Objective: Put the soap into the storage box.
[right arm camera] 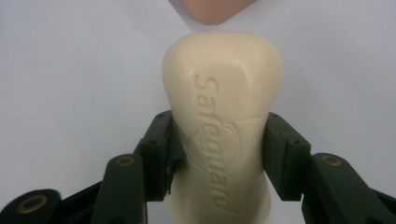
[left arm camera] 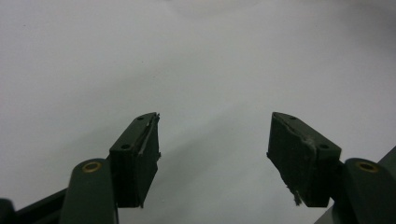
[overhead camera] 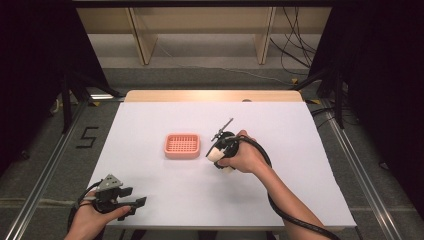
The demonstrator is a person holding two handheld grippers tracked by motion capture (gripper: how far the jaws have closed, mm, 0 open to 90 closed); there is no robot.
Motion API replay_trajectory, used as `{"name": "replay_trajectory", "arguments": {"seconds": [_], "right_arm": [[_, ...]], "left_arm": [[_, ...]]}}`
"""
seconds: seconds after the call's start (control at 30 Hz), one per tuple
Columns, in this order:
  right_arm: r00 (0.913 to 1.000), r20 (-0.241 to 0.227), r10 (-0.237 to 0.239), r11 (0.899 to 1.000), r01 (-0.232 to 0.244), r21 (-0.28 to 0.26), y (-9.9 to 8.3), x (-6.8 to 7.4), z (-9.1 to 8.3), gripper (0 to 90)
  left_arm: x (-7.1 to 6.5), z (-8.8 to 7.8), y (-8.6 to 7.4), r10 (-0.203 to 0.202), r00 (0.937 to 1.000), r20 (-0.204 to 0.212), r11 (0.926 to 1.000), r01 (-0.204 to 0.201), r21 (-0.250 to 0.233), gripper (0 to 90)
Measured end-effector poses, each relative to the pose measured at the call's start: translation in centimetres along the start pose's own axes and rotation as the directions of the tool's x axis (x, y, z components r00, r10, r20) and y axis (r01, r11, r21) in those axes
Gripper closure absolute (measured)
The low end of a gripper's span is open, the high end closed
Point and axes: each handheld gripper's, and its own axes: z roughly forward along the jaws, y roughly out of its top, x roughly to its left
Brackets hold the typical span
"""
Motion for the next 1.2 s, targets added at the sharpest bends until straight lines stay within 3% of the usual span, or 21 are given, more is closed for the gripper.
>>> {"name": "replay_trajectory", "arguments": {"seconds": [0.07, 0.2, 0.23, 0.27, 0.3, 0.33, 0.47, 0.53, 0.57, 0.73, 0.77, 0.8, 1.1, 1.2], "right_arm": [[0.9993, 0.023, -0.028, 1.000, 0.028, -0.005, 0.1, -0.3, 0.0, 50.5], [0.9995, 0.026, -0.018, 1.000, 0.018, -0.007, 0.3, -0.2, 0.1, 50.5], [0.9993, 0.024, -0.030, 1.000, 0.030, -0.008, 0.3, -0.4, 0.1, 50.5], [0.9999, 0.007, -0.016, 1.000, 0.016, -0.014, 0.4, -0.3, 0.2, 50.6], [0.9999, 0.009, -0.005, 1.000, 0.006, -0.013, 0.4, -0.2, 0.2, 50.5], [0.9994, 0.015, -0.032, 0.999, 0.033, -0.009, 0.5, -0.4, 0.2, 50.5], [0.9998, 0.017, -0.007, 1.000, 0.008, -0.016, 0.8, -0.3, 0.2, 50.5], [0.9989, 0.021, -0.043, 0.999, 0.043, -0.016, 0.9, -0.6, 0.2, 50.6], [0.9999, 0.009, -0.013, 1.000, 0.014, -0.022, 1.0, -0.4, 0.2, 50.5], [0.9996, 0.016, -0.023, 0.999, 0.024, -0.025, 1.4, -0.6, 0.3, 50.5], [0.9997, 0.014, -0.018, 0.999, 0.019, -0.027, 1.5, -0.6, 0.3, 50.6], [0.9996, 0.017, -0.024, 0.999, 0.025, -0.028, 1.6, -0.6, 0.3, 50.5], [0.9997, 0.020, -0.015, 0.999, 0.016, -0.036, 2.3, -0.7, 0.3, 50.6], [0.9994, 0.025, -0.023, 0.999, 0.024, -0.040, 2.5, -0.9, 0.3, 50.6]], "left_arm": [[0.1, 0.0, 0.0, 0.000, 0.9999, 0.012, 1.0000, 0.000, -0.001, 33.5], [0.0, 0.1, -0.1, -0.025, 0.9997, -0.001, 0.9995, 0.025, -0.021, 33.5], [0.2, -0.2, -0.1, 0.011, 0.9999, 0.008, 0.9999, -0.011, 0.011, 33.5], [0.3, -0.3, -0.1, 0.016, 0.9999, 0.003, 0.9997, -0.016, 0.019, 33.5], [0.1, -0.1, -0.2, -0.018, 0.9998, 0.009, 0.9998, 0.018, -0.011, 33.5], [0.0, 0.0, -0.2, -0.031, 0.9995, -0.004, 0.9993, 0.031, -0.022, 33.5], [0.0, -0.1, -0.3, -0.035, 0.9994, -0.001, 0.9991, 0.035, -0.022, 33.5], [0.0, -0.1, -0.4, -0.045, 0.9990, -0.003, 0.9988, 0.045, -0.020, 33.4], [0.0, -0.1, -0.4, -0.045, 0.9990, -0.004, 0.9988, 0.045, -0.020, 33.5], [0.1, -0.3, -0.5, -0.039, 0.9992, -0.001, 0.9990, 0.039, -0.020, 33.5], [0.3, -0.5, -0.5, -0.005, 1.0000, 0.000, 0.9999, 0.005, 0.012, 33.4], [0.4, -0.6, -0.4, -0.002, 1.0000, 0.004, 0.9997, 0.002, 0.023, 33.5], [0.4, -0.6, -0.5, -0.004, 1.0000, 0.001, 0.9999, 0.004, 0.016, 33.5], [0.2, -0.4, -0.5, -0.032, 0.9995, 0.001, 0.9995, 0.032, -0.010, 33.5]]}}
